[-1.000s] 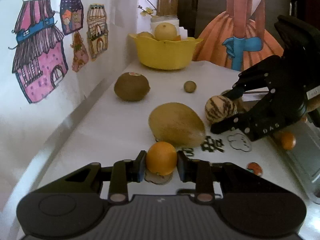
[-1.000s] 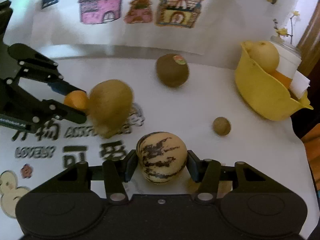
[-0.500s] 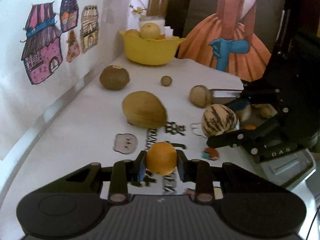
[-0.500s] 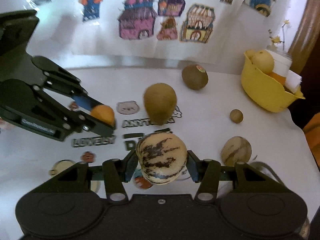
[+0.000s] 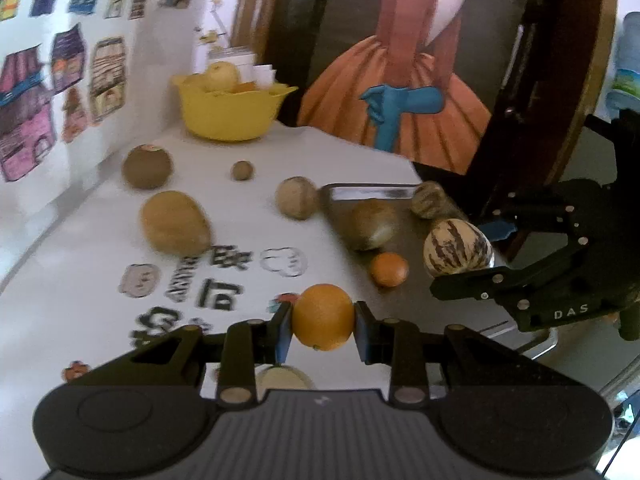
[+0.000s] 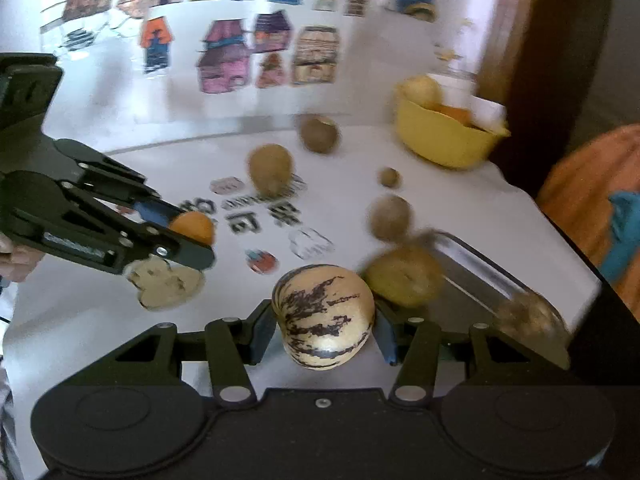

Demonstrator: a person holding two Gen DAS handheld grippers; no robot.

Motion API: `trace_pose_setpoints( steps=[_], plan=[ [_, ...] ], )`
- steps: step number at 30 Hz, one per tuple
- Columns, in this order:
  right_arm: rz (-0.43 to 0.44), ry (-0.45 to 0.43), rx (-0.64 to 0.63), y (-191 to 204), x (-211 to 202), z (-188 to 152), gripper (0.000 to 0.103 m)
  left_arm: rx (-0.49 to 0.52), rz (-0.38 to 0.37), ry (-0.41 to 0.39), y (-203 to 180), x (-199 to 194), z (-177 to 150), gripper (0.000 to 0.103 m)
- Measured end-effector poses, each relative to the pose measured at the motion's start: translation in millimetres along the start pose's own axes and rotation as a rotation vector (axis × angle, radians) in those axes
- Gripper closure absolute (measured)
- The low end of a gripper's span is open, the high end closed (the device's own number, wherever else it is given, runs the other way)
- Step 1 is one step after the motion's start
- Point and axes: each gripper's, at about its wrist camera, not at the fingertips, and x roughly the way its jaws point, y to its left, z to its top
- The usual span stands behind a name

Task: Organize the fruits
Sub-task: 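Carry the orange to the tray with the left tool while the right tool carries the melon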

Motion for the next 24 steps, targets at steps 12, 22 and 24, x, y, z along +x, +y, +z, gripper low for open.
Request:
trace_pose_setpoints(
  steps=[12,22,24],
  plan=[
    [-0.204,-0.015,0.158,-54,-18,-48,0.049,0.008,-0.027,-0.029,-53,25,2,0.068],
    [-0.258,-0.032,0.223,-75,0,-65,0.049,0.0,-0.002,-0.059,-80,49,-7,0.068],
    [-0.26,-0.033,0.233,-78,3,-68,0.049,0.011,0.009,-0.06,-84,53,-7,0.068]
  ],
)
